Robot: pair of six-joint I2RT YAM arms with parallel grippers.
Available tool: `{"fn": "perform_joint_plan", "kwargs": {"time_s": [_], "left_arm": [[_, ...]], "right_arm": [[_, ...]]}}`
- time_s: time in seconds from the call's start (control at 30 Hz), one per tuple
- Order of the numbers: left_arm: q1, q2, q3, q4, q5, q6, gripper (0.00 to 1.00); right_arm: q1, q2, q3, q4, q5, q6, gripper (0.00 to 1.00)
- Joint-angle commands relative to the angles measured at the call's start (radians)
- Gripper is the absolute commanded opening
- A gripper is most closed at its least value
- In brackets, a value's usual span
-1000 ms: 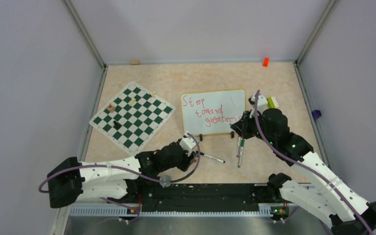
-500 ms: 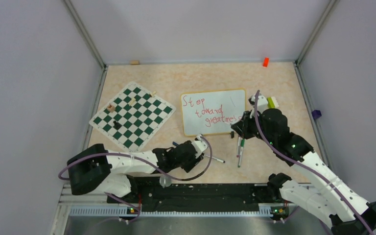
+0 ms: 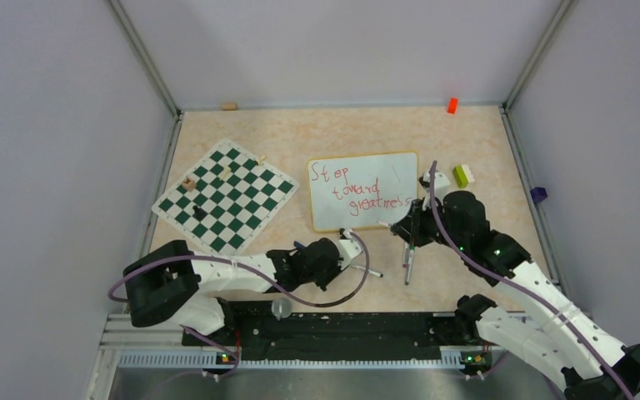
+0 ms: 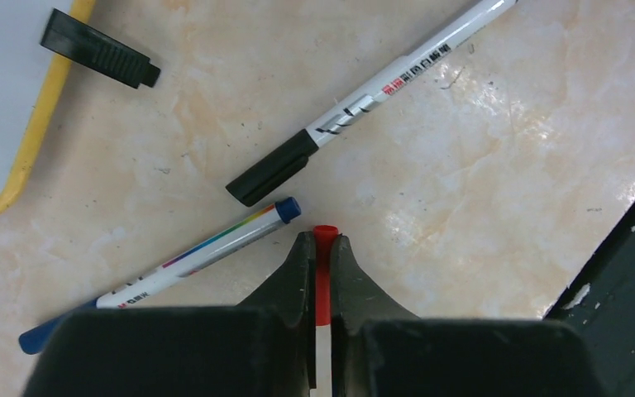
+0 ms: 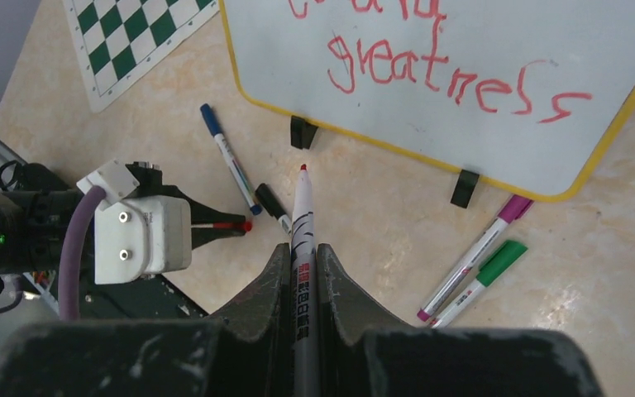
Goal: Write a sentence on the whiteboard
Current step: Close the whiteboard marker at the center of the board.
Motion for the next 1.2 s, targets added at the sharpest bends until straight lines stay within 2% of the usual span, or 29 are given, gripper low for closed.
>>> {"fn": "perform_joint_plan", "kwargs": {"time_s": [0.0, 0.27, 0.43, 0.6, 0.8, 1.17], "left_arm": [[-0.003, -0.056, -0.039, 0.065, 0.048, -0.01, 0.0], [-0.003, -0.23, -0.165, 0.352, -0.009, -0.015, 0.0], [-0.003, -0.232, -0.216, 0.497, 0.023, 0.023, 0.0], [-0.003, -0.178, -0.313, 0.738, 0.031, 0.069, 0.0], [-0.006, -0.163, -0.347, 0.803, 0.057, 0.118, 0.0], [-0.018, -0.177, -0.36, 0.816, 0.106, 0.145, 0.0]], "right_arm": [[0.01, -0.008, -0.039, 0.022, -0.109, 0.05, 0.0], [0.013, 0.043, -0.083, 0.067, -0.28, 0.086, 0.0], [0.027, 0.087, -0.098, 0.114, -0.395, 0.114, 0.0], [0.064, 0.125, -0.098, 0.124, -0.398, 0.123, 0.0], [0.089, 0.166, -0.116, 0.125, -0.38, 0.117, 0.0], [0.09, 0.2, -0.118, 0.148, -0.378, 0.117, 0.0]]}}
